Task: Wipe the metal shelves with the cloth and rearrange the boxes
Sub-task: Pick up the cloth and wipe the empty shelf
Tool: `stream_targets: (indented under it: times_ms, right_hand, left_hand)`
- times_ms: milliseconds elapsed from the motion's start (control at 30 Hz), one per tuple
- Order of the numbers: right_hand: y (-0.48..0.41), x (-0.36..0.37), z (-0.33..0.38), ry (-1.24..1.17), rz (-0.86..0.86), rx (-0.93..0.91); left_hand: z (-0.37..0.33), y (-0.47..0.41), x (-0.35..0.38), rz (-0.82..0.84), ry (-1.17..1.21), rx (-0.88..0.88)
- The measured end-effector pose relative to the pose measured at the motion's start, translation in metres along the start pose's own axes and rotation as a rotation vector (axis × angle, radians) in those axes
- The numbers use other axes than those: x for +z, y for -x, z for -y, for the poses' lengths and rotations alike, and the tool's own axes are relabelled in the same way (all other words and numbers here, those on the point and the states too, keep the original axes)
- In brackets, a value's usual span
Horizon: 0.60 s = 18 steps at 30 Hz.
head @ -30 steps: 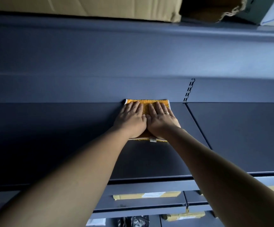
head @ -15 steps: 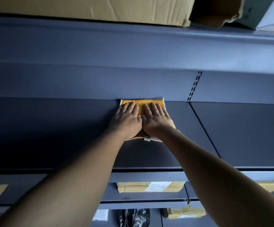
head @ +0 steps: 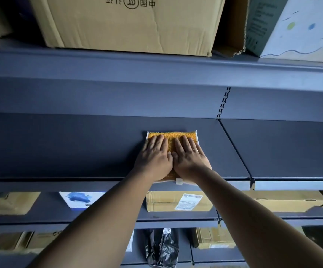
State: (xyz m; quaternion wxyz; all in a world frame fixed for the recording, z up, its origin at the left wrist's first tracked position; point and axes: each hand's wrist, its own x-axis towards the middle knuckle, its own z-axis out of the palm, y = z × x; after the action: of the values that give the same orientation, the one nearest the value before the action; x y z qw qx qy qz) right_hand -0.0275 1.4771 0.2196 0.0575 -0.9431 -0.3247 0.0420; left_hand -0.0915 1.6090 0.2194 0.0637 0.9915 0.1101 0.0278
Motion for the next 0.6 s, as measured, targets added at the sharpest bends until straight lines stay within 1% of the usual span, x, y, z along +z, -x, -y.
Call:
stream_targets:
  times_ms: [333, 600]
  right_hand:
    - [0.010, 0.001, 0.014, -0.017, 0.029, 0.039]
    - [0.019, 0.003, 0.069, -0.041, 0.059, 0.036]
  left_hand:
    - [0.007, 0.014, -0.005, 0.038, 0.015, 0.016]
    - [0.053, 0.042, -0.008, 0.012, -0.022, 0.005]
